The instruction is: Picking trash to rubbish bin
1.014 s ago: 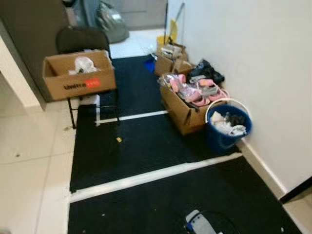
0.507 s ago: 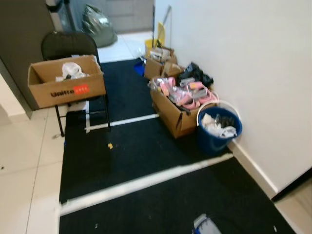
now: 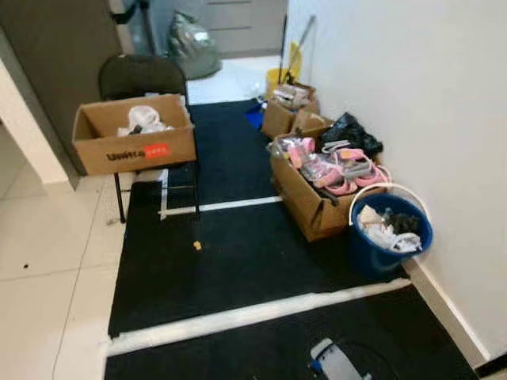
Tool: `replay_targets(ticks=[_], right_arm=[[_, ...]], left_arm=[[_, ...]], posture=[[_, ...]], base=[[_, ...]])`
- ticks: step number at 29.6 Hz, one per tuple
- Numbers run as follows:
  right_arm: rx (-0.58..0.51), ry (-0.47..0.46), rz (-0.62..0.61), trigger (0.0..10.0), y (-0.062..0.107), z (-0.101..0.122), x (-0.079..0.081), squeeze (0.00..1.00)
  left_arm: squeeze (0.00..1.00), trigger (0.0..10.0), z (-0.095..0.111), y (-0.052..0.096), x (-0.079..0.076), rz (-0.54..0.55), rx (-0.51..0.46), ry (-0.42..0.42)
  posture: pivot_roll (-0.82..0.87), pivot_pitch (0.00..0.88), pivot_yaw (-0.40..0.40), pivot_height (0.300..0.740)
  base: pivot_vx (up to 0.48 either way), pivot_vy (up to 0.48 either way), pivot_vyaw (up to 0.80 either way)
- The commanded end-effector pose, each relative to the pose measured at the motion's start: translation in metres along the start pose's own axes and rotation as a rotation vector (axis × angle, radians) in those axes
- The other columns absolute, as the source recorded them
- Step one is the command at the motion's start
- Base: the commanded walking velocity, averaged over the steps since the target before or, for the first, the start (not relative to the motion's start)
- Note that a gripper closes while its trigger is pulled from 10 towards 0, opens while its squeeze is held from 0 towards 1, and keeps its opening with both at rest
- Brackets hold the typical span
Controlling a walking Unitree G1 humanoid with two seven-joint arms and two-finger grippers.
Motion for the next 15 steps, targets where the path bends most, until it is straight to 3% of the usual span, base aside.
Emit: replay_targets(ticks=[1,10,15], right_arm=[[0.004,-0.008,0.038,10.0,-0.0014,-0.0011,0.0113,0.0],[0.001,-0.038,0.043,10.0,-0.0014,-0.0014,0.0119,0.0],[0.0,-0.042,0.01,10.0,-0.0012,-0.0027,0.0082,0.0]], left_arm=[[0.0,10.0,0.0006,0.0,0.0026,0.005,0.001,-0.011],[0.0,10.0,0.0004,0.0,0.0009,0.003,0.0,-0.01],[0.0,10.0,0.0007,0.0,0.0013,0.006,-0.004,0.0]], posture=[[0.09,0.047,0.014,0.74],[0.09,0.047,0.011,0.74],[0.1,0.052,0.01,0.74]], base=[[0.3,0.0,0.76],[0.298,0.0,0.7],[0.3,0.0,0.0]])
Point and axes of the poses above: a point about 5 cm out from each wrist's last joint towards the gripper, its own y axis pointing back from the gripper into the wrist, its own z axis along the axis of the wrist's last joint, x = y × z, the point moved 3 cm from there along -y, pointing out of the wrist towards the gripper, and after that the axes turned 15 degrees about -y, right-handed, at the moved point
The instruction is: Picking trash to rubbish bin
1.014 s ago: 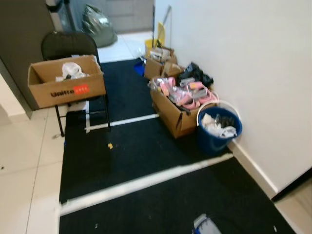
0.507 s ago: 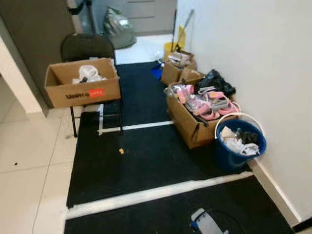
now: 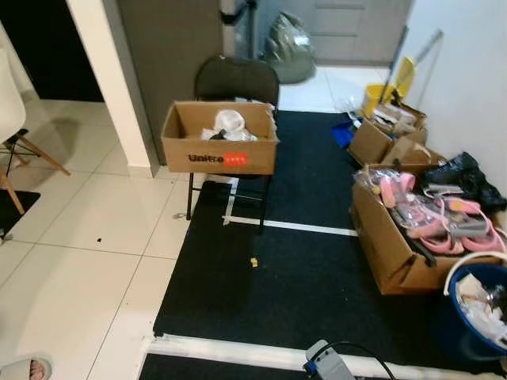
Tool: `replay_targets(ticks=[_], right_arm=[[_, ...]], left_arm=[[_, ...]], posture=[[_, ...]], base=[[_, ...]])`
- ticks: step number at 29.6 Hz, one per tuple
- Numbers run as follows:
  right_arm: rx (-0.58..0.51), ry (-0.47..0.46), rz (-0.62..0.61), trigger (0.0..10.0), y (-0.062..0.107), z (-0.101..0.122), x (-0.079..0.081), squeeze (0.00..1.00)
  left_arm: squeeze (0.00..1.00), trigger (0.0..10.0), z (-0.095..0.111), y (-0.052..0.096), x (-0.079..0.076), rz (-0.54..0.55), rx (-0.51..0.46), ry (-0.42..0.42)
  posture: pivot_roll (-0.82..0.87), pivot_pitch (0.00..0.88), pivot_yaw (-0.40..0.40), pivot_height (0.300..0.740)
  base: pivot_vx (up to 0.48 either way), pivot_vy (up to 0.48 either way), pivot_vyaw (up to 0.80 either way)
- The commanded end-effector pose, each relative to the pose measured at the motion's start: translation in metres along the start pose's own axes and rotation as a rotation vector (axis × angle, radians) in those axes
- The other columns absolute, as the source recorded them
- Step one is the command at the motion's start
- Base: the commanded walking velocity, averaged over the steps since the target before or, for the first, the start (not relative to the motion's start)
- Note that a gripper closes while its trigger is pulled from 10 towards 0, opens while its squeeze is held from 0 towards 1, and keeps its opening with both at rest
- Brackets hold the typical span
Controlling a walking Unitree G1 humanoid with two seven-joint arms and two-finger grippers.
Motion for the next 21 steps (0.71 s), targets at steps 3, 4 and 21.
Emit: replay_targets(ticks=[3,4,21], right_arm=[[0.033,-0.026,-0.004,10.0,0.0,-0.01,0.002,0.0],[0.038,-0.032,-0.006,10.0,0.0,-0.01,0.002,0.0],[0.017,-0.03,0.012,10.0,-0.001,-0.004,0.008,0.0]], left_arm=[[0.0,10.0,0.011,-0.001,0.006,0.022,-0.041,0.016],[0.0,10.0,0.015,-0.001,0.009,0.03,-0.053,0.024],[0.0,10.0,0.173,0.034,0.105,0.303,-0.565,0.121]], posture=[[0.1,0.053,0.01,0.74],[0.1,0.053,0.01,0.74],[0.12,0.054,0.014,0.74]], base=[[0.3,0.0,-0.25],[0.3,0.0,-0.8],[0.3,0.0,-0.33]])
Point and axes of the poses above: a point about 5 cm out from each wrist's last joint towards the gripper, its own y axis pointing back from the gripper into the wrist, its own z axis along the axis of the wrist's last joint, x = y × z, the point moved 3 cm from there along -y, pointing out of the wrist towards the gripper, and after that the axes turned 15 degrees about -y, right-handed, at the moved point
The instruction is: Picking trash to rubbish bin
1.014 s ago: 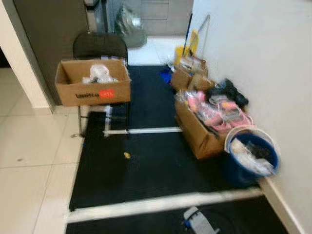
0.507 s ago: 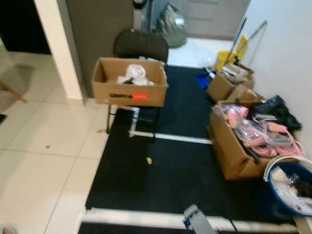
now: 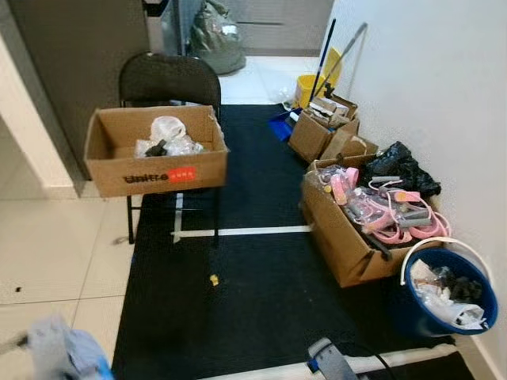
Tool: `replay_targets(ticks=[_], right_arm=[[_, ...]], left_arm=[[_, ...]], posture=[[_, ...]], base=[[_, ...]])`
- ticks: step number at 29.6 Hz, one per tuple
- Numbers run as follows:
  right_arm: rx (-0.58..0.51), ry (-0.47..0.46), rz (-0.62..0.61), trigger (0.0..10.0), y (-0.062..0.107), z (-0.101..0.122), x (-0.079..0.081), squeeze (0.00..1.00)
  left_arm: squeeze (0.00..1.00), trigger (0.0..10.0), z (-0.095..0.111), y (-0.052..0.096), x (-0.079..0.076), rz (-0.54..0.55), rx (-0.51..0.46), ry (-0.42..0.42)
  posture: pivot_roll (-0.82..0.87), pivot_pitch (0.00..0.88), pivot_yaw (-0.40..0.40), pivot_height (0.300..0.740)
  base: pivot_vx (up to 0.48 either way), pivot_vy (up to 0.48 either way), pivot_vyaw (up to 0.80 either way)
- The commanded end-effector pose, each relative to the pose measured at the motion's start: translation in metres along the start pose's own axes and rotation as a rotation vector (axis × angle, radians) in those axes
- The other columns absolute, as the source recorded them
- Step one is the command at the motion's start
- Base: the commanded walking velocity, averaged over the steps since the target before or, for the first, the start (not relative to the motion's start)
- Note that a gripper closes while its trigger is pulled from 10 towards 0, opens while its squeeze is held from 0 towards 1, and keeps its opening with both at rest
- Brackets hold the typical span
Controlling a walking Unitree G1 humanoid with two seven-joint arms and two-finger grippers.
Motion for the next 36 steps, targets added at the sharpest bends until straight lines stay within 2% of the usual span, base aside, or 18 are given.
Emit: replay_targets(ticks=[1,2,3,4,5,6,7,8,9,10,11,12,13,15,18,21,28,36], right_arm=[[0.04,-0.013,0.033,10.0,0.0,-0.013,0.009,0.0],[0.04,-0.013,0.033,10.0,0.0,-0.013,0.009,0.0],[0.039,-0.013,0.033,10.0,0.0,-0.013,0.009,0.0],[0.038,-0.014,0.033,10.0,0.0,-0.013,0.009,0.0],[0.038,-0.014,0.033,10.0,0.0,-0.013,0.009,0.0],[0.036,-0.015,0.034,10.0,0.0,-0.012,0.009,0.0],[0.035,-0.016,0.035,10.0,0.0,-0.012,0.009,0.0],[0.035,-0.016,0.035,10.0,0.0,-0.012,0.009,0.0],[0.032,-0.018,0.039,10.0,0.0,-0.011,0.01,0.0],[0.032,-0.018,0.039,10.0,0.0,-0.011,0.01,0.0],[0.031,-0.016,0.041,10.0,0.0,-0.011,0.01,0.0],[0.029,-0.015,0.044,10.0,-0.001,-0.01,0.011,0.0],[0.022,-0.011,0.047,10.0,-0.001,-0.006,0.012,0.0],[0.02,-0.009,0.048,10.0,-0.001,-0.005,0.013,0.0],[0.015,-0.008,0.048,10.0,-0.001,-0.003,0.013,0.0],[0.016,-0.006,0.05,10.0,-0.001,-0.003,0.013,0.0],[0.021,-0.006,0.049,10.0,-0.001,-0.004,0.012,0.0],[0.02,-0.009,0.051,10.0,-0.001,-0.004,0.013,0.0]], left_arm=[[0.0,10.0,0.005,0.0,0.008,0.031,-0.028,0.01],[0.0,10.0,0.005,0.0,0.008,0.031,-0.028,0.01],[0.0,10.0,0.022,-0.003,0.012,0.04,-0.09,0.016],[0.0,10.0,0.052,-0.006,0.015,0.046,-0.205,0.023],[0.0,10.0,0.052,-0.006,0.015,0.046,-0.205,0.023],[0.0,10.0,0.094,-0.004,0.013,0.028,-0.376,0.017],[0.0,10.0,0.115,-0.001,0.011,0.015,-0.461,0.012],[0.0,10.0,0.115,-0.001,0.011,0.015,-0.461,0.012],[0.0,10.0,0.152,0.008,0.001,-0.024,-0.607,0.007],[0.0,10.0,0.152,0.008,0.001,-0.024,-0.607,0.007],[0.0,10.0,0.166,0.012,-0.006,-0.042,-0.656,0.007],[0.0,10.0,0.18,0.018,-0.015,-0.065,-0.71,0.006],[0.0,10.0,0.199,0.029,-0.034,-0.112,-0.783,0.005],[0.0,10.0,0.203,0.032,-0.039,-0.126,-0.802,0.005],[0.0,10.0,0.206,0.04,-0.064,-0.194,-0.827,0.003],[0.0,10.0,0.199,0.045,-0.091,-0.27,-0.818,0.0],[0.0,10.0,0.19,0.053,-0.109,-0.32,-0.791,0.0],[0.0,10.0,0.188,0.053,-0.113,-0.33,-0.779,-0.015]], posture=[[0.12,0.055,0.015,0.74],[0.12,0.055,0.015,0.74],[0.12,0.055,0.014,0.74],[0.12,0.055,0.012,0.74],[0.12,0.055,0.012,0.74],[0.13,0.053,0.008,0.74],[0.13,0.052,0.008,0.74],[0.13,0.052,0.008,0.74],[0.13,0.051,0.008,0.74],[0.13,0.051,0.008,0.74],[0.14,0.048,0.007,0.74],[0.14,0.048,0.007,0.74],[0.14,0.043,0.01,0.74],[0.14,0.043,0.01,0.74],[0.14,0.04,0.013,0.74],[0.14,0.043,0.01,0.74],[0.14,0.049,0.005,0.74],[0.14,0.051,0.009,0.74]], base=[[0.3,0.0,0.0],[0.3,0.0,0.0],[0.3,0.0,0.0],[0.3,0.0,0.0],[0.3,0.0,0.0],[0.311,0.0,0.0],[0.311,0.0,0.0],[0.311,0.0,0.0],[0.311,0.0,0.0],[0.311,0.0,0.0],[0.307,0.0,0.0],[0.311,0.0,0.0],[0.315,0.0,0.0],[0.315,0.0,0.0],[0.311,0.0,0.0],[0.311,0.0,0.0],[0.318,0.0,0.0],[0.323,0.0,0.0]])
Point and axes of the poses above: a point about 5 cm out from each wrist's last joint towards the gripper, its own y axis pointing back from the gripper into the wrist, its own z axis along the axis of the wrist's last joint, x = y × z, the point moved 3 cm from there along -y, pointing out of the wrist towards the gripper, and after that the axes turned 15 degrees about -y, right-handed, at the moved point
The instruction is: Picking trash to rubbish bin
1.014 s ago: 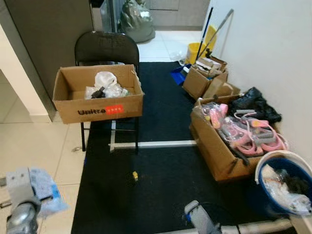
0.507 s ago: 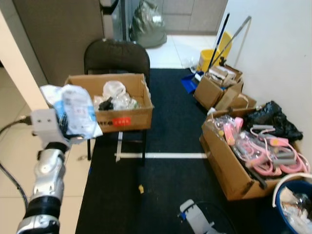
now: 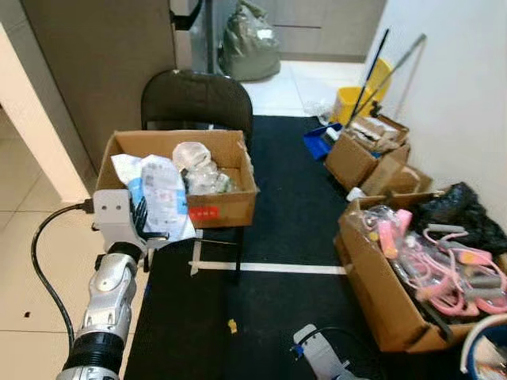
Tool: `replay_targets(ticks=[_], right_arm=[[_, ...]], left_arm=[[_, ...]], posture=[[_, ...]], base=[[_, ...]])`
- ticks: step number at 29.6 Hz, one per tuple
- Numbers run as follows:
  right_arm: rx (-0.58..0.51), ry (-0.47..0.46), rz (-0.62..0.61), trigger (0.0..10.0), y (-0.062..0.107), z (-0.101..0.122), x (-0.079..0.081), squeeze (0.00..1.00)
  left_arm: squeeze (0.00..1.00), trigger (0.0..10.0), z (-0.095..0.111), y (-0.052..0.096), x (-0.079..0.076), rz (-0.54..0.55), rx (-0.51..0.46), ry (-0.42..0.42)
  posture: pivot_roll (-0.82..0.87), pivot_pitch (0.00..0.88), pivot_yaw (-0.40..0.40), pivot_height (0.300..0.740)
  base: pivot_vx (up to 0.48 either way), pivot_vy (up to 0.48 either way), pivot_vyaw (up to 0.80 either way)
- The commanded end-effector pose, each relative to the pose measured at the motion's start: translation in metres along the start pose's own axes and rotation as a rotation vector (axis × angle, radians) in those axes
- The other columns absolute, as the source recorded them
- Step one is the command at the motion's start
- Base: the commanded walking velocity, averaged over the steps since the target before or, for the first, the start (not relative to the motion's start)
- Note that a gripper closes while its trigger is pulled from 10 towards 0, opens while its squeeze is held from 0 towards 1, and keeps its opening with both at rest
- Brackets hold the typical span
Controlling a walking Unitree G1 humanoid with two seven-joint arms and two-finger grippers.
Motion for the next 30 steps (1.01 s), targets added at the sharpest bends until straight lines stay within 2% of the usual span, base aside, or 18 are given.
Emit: replay_targets(ticks=[1,8,9,13,20,24,30], right_arm=[[0.041,-0.013,0.006,10.0,0.0,-0.012,0.002,0.0],[0.041,-0.015,0.006,10.0,0.0,-0.012,0.002,0.0],[0.041,-0.017,0.005,10.0,0.0,-0.012,0.002,0.0],[0.041,-0.019,0.005,10.0,0.0,-0.013,0.003,0.0],[0.042,-0.021,0.004,10.0,0.0,-0.014,0.003,0.0],[0.049,-0.023,0.003,10.0,0.0,-0.017,0.005,0.0],[0.055,-0.024,0.0,10.0,0.0,-0.021,0.005,0.0]], left_arm=[[0.0,10.0,-0.003,0.001,-0.001,-0.005,0.013,-0.005],[0.0,10.0,-0.002,0.002,0.009,0.013,0.019,-0.023],[0.0,10.0,0.0,0.002,0.017,0.028,0.015,-0.031],[0.0,10.0,0.001,0.002,0.028,0.056,0.018,-0.06],[0.0,10.0,0.0,0.002,0.043,0.084,0.025,-0.088],[0.0,10.0,0.005,0.003,0.067,0.133,0.019,-0.119],[0.0,10.0,0.009,0.001,0.081,0.151,0.013,-0.129]], posture=[[0.14,0.051,0.009,0.74],[0.14,0.048,0.01,0.74],[0.14,0.048,0.01,0.74],[0.14,0.045,0.014,0.74],[0.14,0.046,0.017,0.74],[0.14,0.048,0.019,0.74],[0.13,0.048,0.021,0.74]], base=[[0.322,0.0,0.0],[0.326,0.0,0.0],[0.33,0.0,0.0],[0.331,0.0,0.0],[0.33,0.0,0.0],[0.33,0.0,0.0],[0.33,0.0,0.0]])
Point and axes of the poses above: a point about 5 cm out from each wrist's last joint towards the gripper, its own y axis pointing back from the gripper into the wrist, its own z axis along the axis of the wrist's last joint, x = y × z, the point moved 3 cm from there along -y, pointing out of the wrist towards the gripper, and after that the axes turned 15 degrees about -y, right-handed, at the moved point
